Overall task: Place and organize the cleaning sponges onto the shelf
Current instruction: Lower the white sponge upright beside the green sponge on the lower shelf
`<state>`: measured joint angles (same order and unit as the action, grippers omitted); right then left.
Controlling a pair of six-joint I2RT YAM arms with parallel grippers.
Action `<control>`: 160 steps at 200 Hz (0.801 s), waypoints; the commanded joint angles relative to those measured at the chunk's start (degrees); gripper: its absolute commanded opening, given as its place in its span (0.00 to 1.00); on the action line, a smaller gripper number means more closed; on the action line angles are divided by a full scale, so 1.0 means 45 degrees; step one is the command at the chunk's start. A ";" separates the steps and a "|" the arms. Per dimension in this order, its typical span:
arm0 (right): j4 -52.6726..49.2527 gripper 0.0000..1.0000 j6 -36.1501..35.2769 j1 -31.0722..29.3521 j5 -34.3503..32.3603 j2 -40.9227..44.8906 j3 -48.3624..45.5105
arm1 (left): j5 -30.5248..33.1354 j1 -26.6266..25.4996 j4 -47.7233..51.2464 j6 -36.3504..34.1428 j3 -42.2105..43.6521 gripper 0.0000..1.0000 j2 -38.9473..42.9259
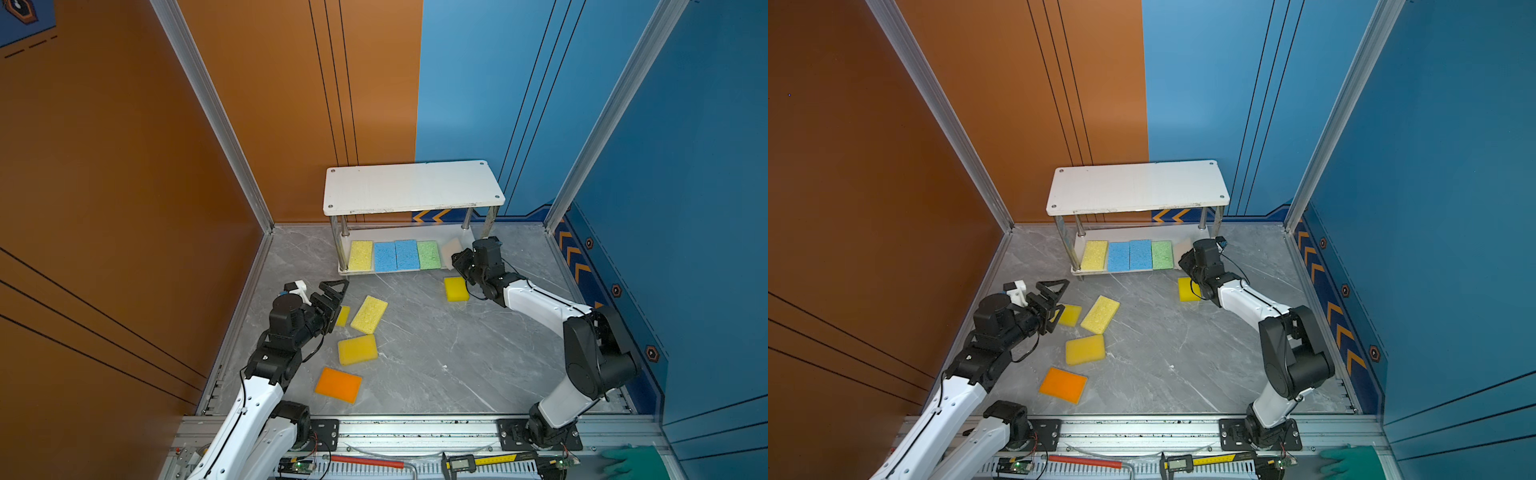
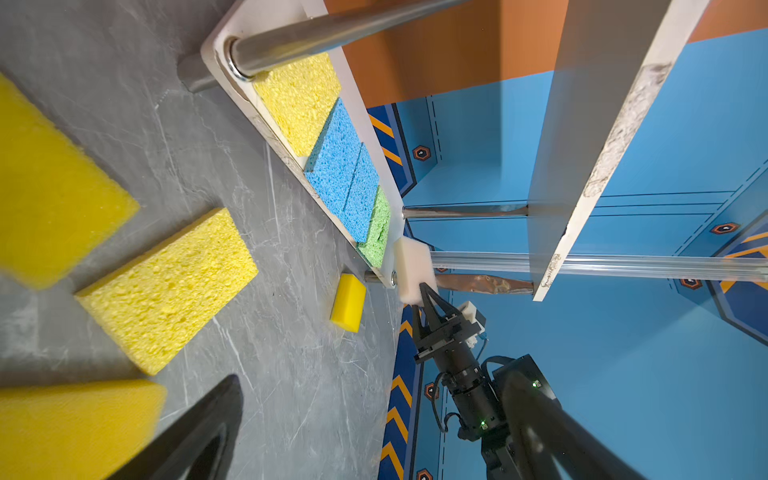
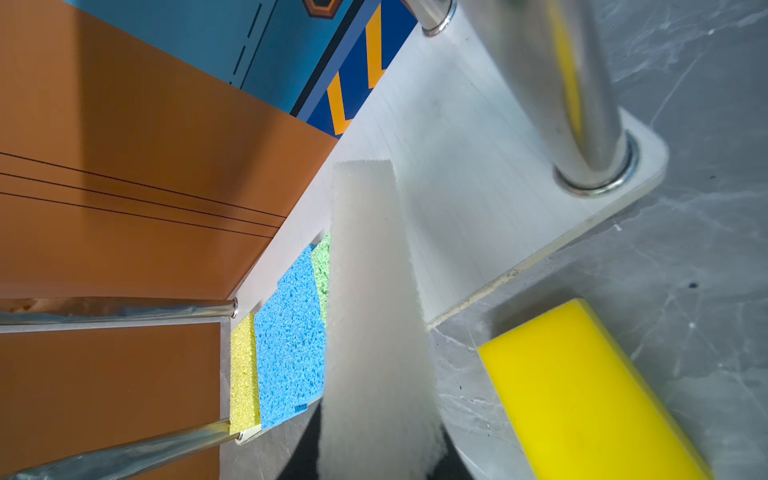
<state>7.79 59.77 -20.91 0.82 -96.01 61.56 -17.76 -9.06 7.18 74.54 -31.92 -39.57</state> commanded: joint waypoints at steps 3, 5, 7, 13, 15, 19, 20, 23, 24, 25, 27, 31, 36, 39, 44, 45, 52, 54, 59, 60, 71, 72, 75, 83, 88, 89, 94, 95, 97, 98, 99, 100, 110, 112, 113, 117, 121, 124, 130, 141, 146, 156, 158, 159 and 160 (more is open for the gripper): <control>0.0446 0.26 -0.0256 -0.0211 -0.0808 -0.0544 0.0803 | -0.1568 0.0963 0.1290 -0.0465 0.0178 0.98 0.0366; 0.0444 0.26 -0.0250 -0.0226 -0.0846 -0.0590 0.0849 | -0.1631 0.1038 0.1328 -0.0479 0.0165 0.98 0.0388; 0.0438 0.26 -0.0244 -0.0234 -0.0871 -0.0631 0.0885 | -0.1706 0.1130 0.1347 -0.0488 0.0171 0.98 0.0403; 0.0436 0.26 -0.0249 -0.0281 -0.0965 -0.0780 0.1003 | -0.1912 0.1358 0.1389 -0.0525 0.0179 0.98 0.0448; 0.0436 0.26 -0.0243 -0.0277 -0.1003 -0.0820 0.1031 | -0.1986 0.1439 0.1402 -0.0529 0.0179 0.98 0.0447; 0.0436 0.26 -0.0235 -0.0293 -0.1045 -0.0918 0.1116 | -0.2129 0.1601 0.1429 -0.0548 0.0180 0.98 0.0472; 0.0436 0.26 -0.0235 -0.0294 -0.1053 -0.0944 0.1121 | -0.2158 0.1632 0.1430 -0.0549 0.0170 0.98 0.0482; 0.0441 0.26 -0.0235 -0.0305 -0.1075 -0.1018 0.1178 | -0.2273 0.1746 0.1451 -0.0549 0.0169 0.98 0.0492; 0.0439 0.26 -0.0235 -0.0320 -0.1087 -0.1033 0.1200 | -0.2308 0.1782 0.1461 -0.0559 0.0164 0.98 0.0492; 0.0447 0.26 -0.0225 -0.0318 -0.1084 -0.1060 0.1221 | -0.2335 0.1829 0.1456 -0.0564 0.0162 0.98 0.0493; 0.0444 0.26 -0.0218 -0.0316 -0.1096 -0.1095 0.1246 | -0.2399 0.1914 0.1462 -0.0568 0.0175 0.98 0.0503; 0.0432 0.26 -0.0187 -0.0318 -0.1133 -0.1149 0.1289 | -0.2538 0.2055 0.1504 -0.0587 0.0178 0.98 0.0523; 0.0463 0.26 -0.0163 -0.0315 -0.1185 -0.1227 0.1339 | -0.2689 0.2245 0.1539 -0.0612 0.0180 0.98 0.0549; 0.0474 0.26 -0.0157 -0.0315 -0.1223 -0.1266 0.1376 | -0.2786 0.2350 0.1572 -0.0626 0.0180 0.98 0.0554; 0.0466 0.26 -0.0138 -0.0316 -0.1268 -0.1333 0.1405 | -0.2929 0.2540 0.1616 -0.0656 0.0171 0.98 0.0604; 0.0461 0.26 -0.0138 -0.0315 -0.1282 -0.1347 0.1411 | -0.2948 0.2570 0.1631 -0.0661 0.0175 0.98 0.0617; 0.0429 0.26 -0.0120 -0.0305 -0.1379 -0.1385 0.1437 | -0.3114 0.2806 0.1699 -0.0686 0.0197 0.98 0.0653; 0.0415 0.26 -0.0109 -0.0298 -0.1404 -0.1386 0.1452 | -0.3165 0.2866 0.1723 -0.0686 0.0199 0.98 0.0680; 0.0417 0.26 -0.0098 -0.0296 -0.1467 -0.1428 0.1438 | -0.3272 0.3024 0.1750 -0.0700 0.0218 0.98 0.0723; 0.0417 0.26 -0.0098 -0.0296 -0.1469 -0.1423 0.1437 | -0.3286 0.3046 0.1757 -0.0703 0.0218 0.98 0.0725; 0.0441 0.26 -0.0069 -0.0267 -0.1481 -0.1508 0.1458 | -0.3513 0.3316 0.1803 -0.0723 0.0277 0.98 0.0785; 0.0449 0.26 -0.0074 -0.0272 -0.1476 -0.1512 0.1457 | -0.3523 0.3348 0.1813 -0.0724 0.0287 0.98 0.0795; 0.0433 0.26 -0.0051 -0.0258 -0.1472 -0.1541 0.1469 | -0.3584 0.3408 0.1816 -0.0725 0.0293 0.98 0.0804; 0.0434 0.26 0.0032 -0.0237 -0.1517 -0.1586 0.1438 | -0.3699 0.3552 0.1825 -0.0725 0.0360 0.98 0.0824; 0.0499 0.26 0.0073 -0.0237 -0.1525 -0.1602 0.1401 | -0.3759 0.3628 0.1829 -0.0725 0.0384 0.98 0.0809; 0.0517 0.26 0.0075 -0.0237 -0.1527 -0.1608 0.1409 | -0.3764 0.3641 0.1826 -0.0725 0.0380 0.98 0.0807; 0.0571 0.26 0.0126 -0.0225 -0.1494 -0.1656 0.1392 | -0.3821 0.3691 0.1816 -0.0725 0.0412 0.98 0.0806; 0.0591 0.26 0.0131 -0.0231 -0.1483 -0.1655 0.1385 | -0.3844 0.3711 0.1800 -0.0725 0.0423 0.98 0.0806; 0.0592 0.26 0.0145 -0.0231 -0.1474 -0.1668 0.1380 | -0.3861 0.3742 0.1787 -0.0725 0.0441 0.98 0.0806; 0.0602 0.26 0.0150 -0.0224 -0.1473 -0.1671 0.1379 | -0.3863 0.3756 0.1785 -0.0725 0.0437 0.98 0.0796; 0.0597 0.26 0.0153 -0.0221 -0.1462 -0.1682 0.1379 | -0.3874 0.3754 0.1775 -0.0725 0.0445 0.98 0.0791; 0.0595 0.26 0.0154 -0.0209 -0.1457 -0.1687 0.1379 | -0.3880 0.3753 0.1769 -0.0725 0.0439 0.98 0.0779; 0.0629 0.28 0.0190 -0.0198 -0.1404 -0.1768 0.1391 | -0.3942 0.3831 0.1739 -0.0725 0.0449 0.98 0.0714; 0.0616 0.29 0.0184 -0.0198 -0.1371 -0.1770 0.1392 | -0.3958 0.3840 0.1718 -0.0725 0.0452 0.98 0.0709; 0.0614 0.29 0.0189 -0.0188 -0.1363 -0.1780 0.1395 | -0.3971 0.3835 0.1712 -0.0725 0.0453 0.98 0.0689; 0.0603 0.30 0.0212 -0.0179 -0.1305 -0.1838 0.1398 | -0.3974 0.3847 0.1704 -0.0740 0.0436 0.98 0.0672; 0.0587 0.32 0.0226 -0.0161 -0.1261 -0.1844 0.1416 | -0.3964 0.3881 0.1702 -0.0745 0.0429 0.98 0.0651; 0.0568 0.34 0.0245 -0.0159 -0.1240 -0.1868 0.1425 | -0.3978 0.3880 0.1688 -0.0745 0.0423 0.98 0.0632; 0.0490 0.38 0.0280 -0.0140 -0.1218 -0.1906 0.1421 | -0.4000 0.3891 0.1693 -0.0762 0.0411 0.98 0.0583; 0.0346 0.42 0.0324 -0.0113 -0.1218 -0.1934 0.1405 | -0.3983 0.3916 0.1690 -0.0784 0.0385 0.98 0.0567; 0.0283 0.44 0.0358 -0.0092 -0.1217 -0.1945 0.1403 | -0.3983 0.3926 0.1700 -0.0784 0.0388 0.98 0.0571; 0.0008 0.49 0.0426 -0.0066 -0.1198 -0.1982 0.1481 | -0.3973 0.3959 0.1800 -0.0784 0.0376 0.98 0.0635; -0.0091 0.51 0.0428 -0.0062 -0.1198 -0.1990 0.1526 | -0.3956 0.3950 0.1817 -0.0784 0.0385 0.98 0.0641; -0.0149 0.51 0.0429 -0.0062 -0.1198 -0.1997 0.1550 | -0.3950 0.3958 0.1820 -0.0784 0.0390 0.98 0.0645; -0.0198 0.52 0.0429 -0.0062 -0.1198 -0.2001 0.1582 | -0.3947 0.3962 0.1831 -0.0784 0.0402 0.98 0.0657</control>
<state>9.17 60.99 -21.74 -3.73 -104.18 66.70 -34.09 8.01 14.52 72.60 -30.74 -37.04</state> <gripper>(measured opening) 0.463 0.980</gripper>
